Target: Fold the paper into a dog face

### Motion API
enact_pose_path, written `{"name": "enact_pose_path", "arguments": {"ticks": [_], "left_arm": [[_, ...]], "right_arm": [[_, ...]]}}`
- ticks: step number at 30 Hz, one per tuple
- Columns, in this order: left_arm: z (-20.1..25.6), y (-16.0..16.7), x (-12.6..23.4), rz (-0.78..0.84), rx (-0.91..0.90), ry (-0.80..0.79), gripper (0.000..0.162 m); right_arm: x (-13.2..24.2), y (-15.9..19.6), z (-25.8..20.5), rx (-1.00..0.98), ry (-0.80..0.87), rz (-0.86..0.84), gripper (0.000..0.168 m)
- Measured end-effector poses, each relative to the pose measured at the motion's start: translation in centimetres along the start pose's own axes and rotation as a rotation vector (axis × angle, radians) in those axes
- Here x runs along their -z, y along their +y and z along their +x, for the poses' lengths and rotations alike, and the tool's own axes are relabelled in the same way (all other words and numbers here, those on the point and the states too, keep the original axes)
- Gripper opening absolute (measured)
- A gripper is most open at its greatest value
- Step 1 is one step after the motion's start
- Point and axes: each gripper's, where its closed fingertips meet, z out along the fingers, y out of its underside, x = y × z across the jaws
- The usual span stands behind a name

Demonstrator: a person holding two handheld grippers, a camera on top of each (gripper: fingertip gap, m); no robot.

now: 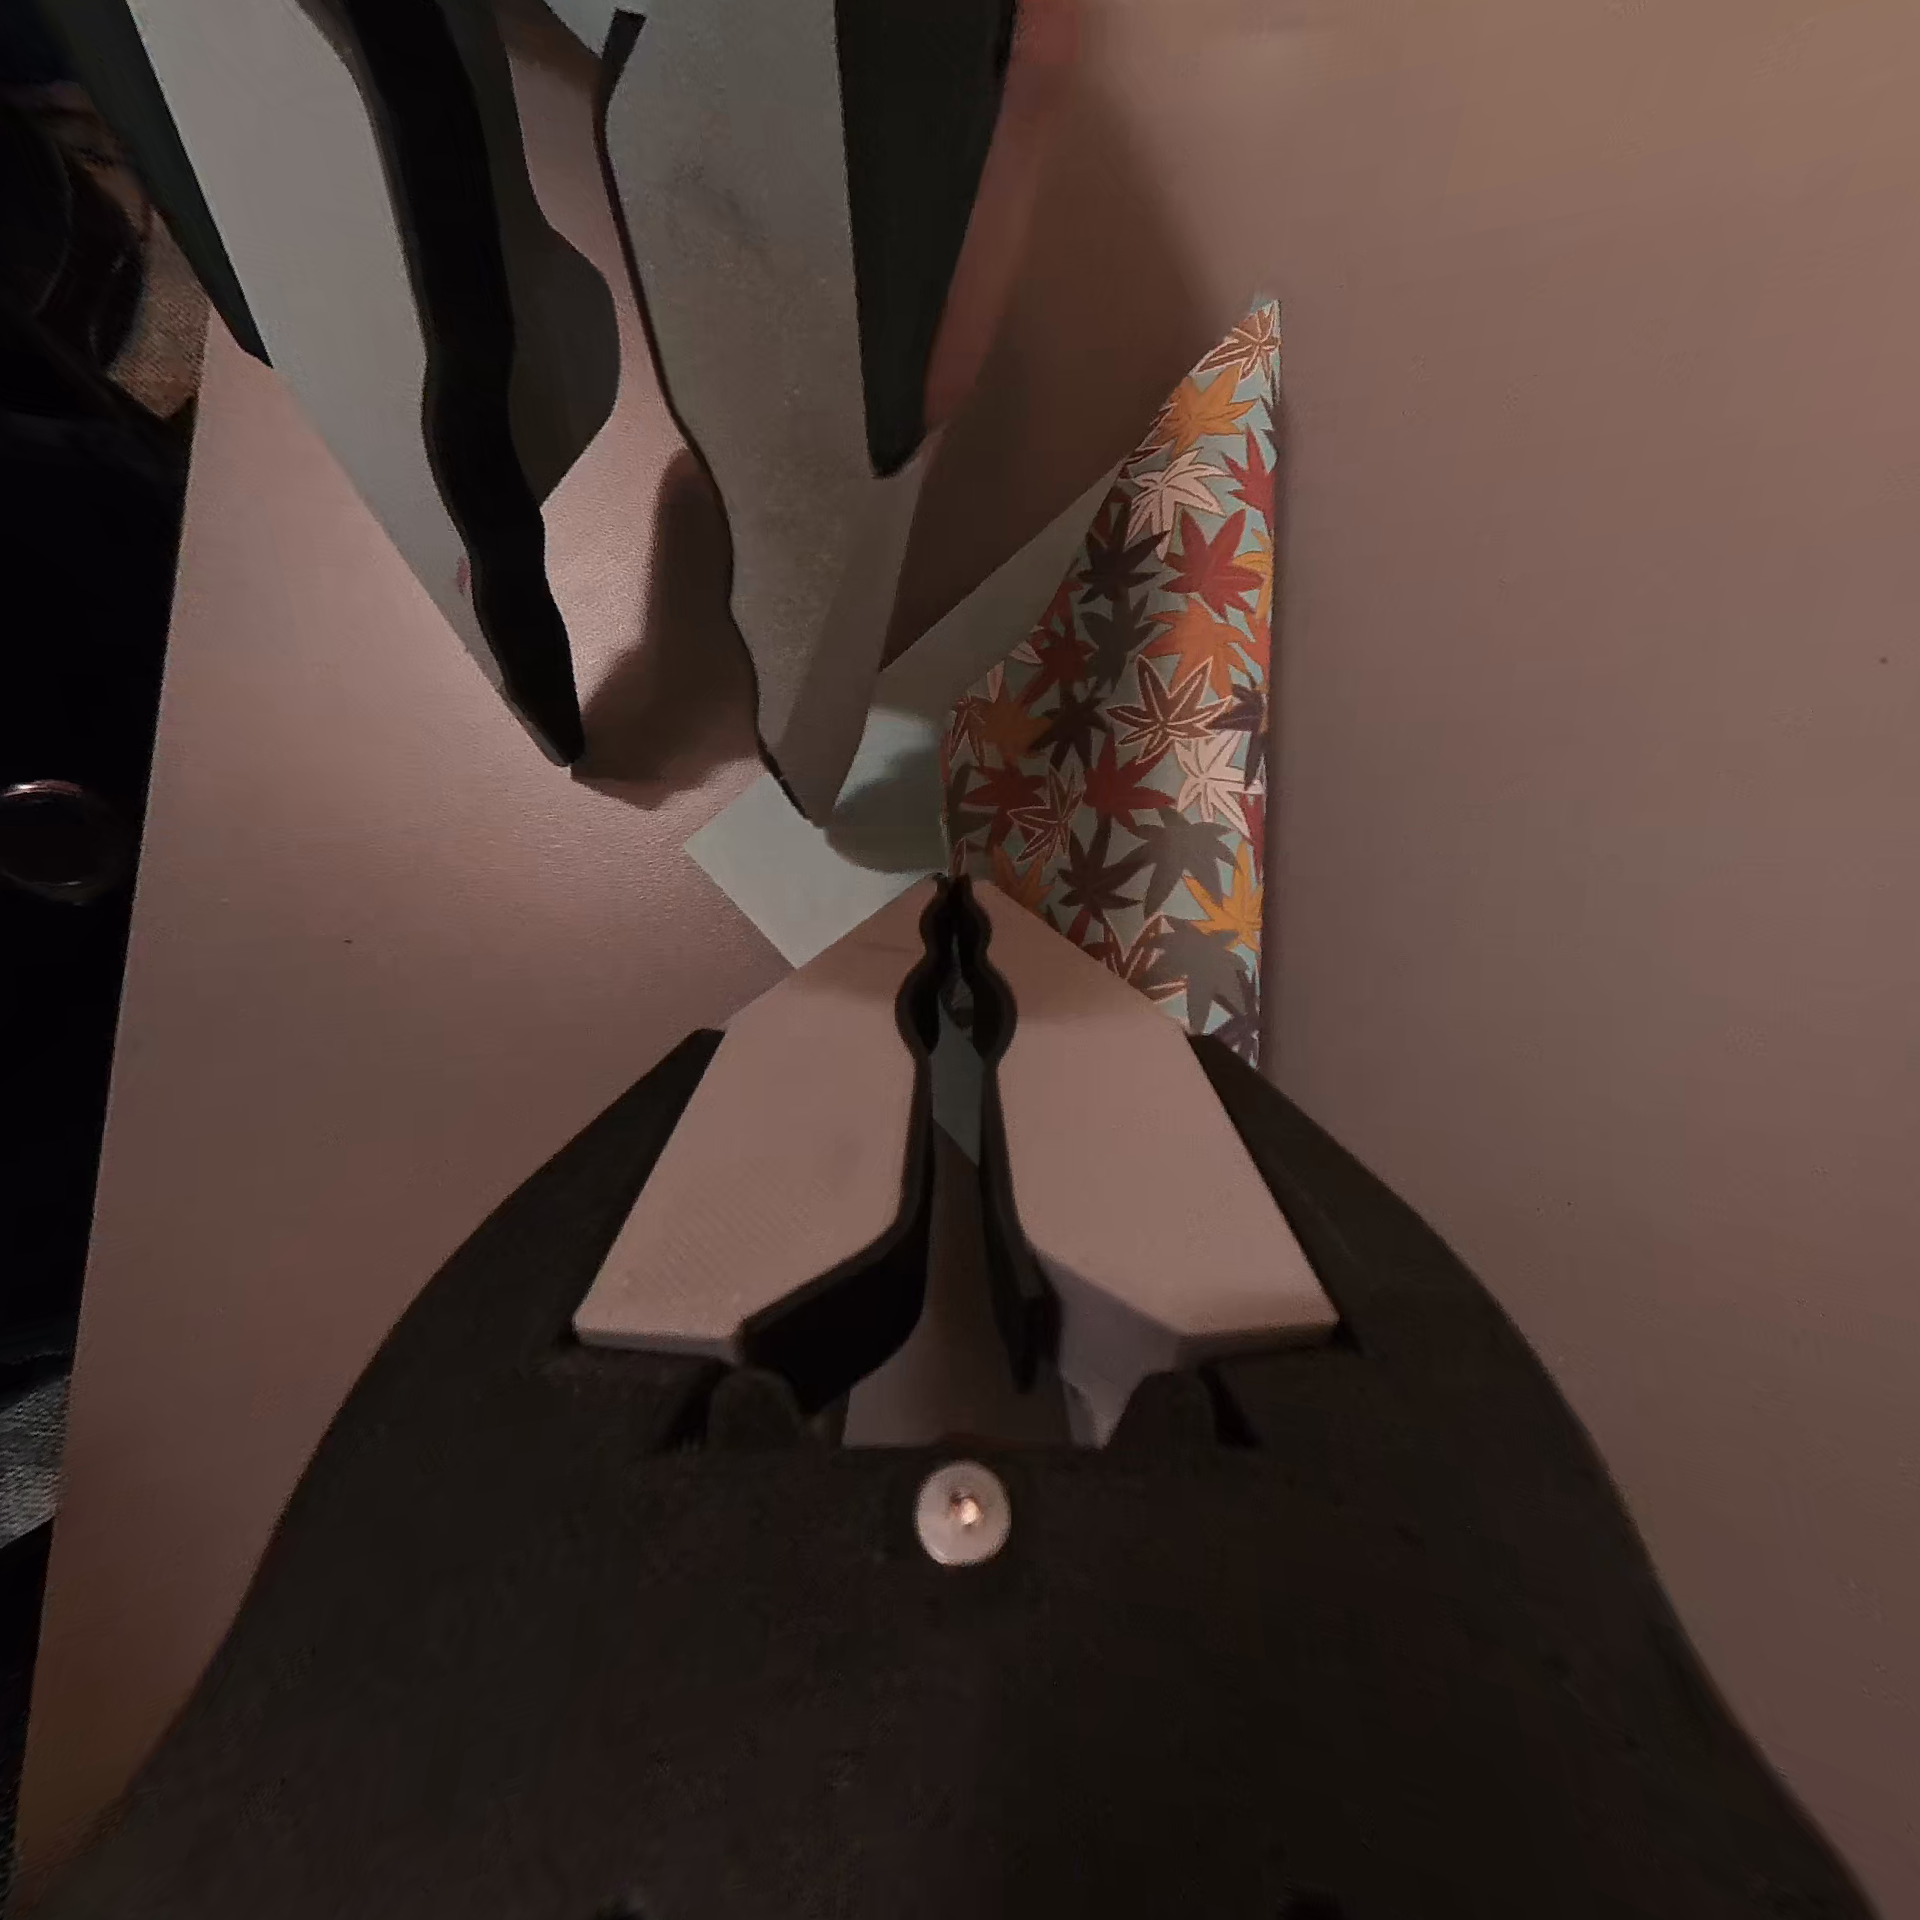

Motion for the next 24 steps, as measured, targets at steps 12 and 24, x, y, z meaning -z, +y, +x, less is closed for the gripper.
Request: {"name": "enact_pose_path", "arguments": {"ticks": [12, 24], "left_arm": [[0.0, 0.0, -0.2, 0.024, 0.093, 0.025, 0.040], [-0.7, -0.5, 2.1, 0.076, 0.026, -0.040, 0.044]], "right_arm": [[0.0, -0.2, -1.6, 0.113, -0.014, -0.016, 0.000], [-0.3, -0.1, -1.6, 0.122, -0.001, -0.026, 0.000]]}}
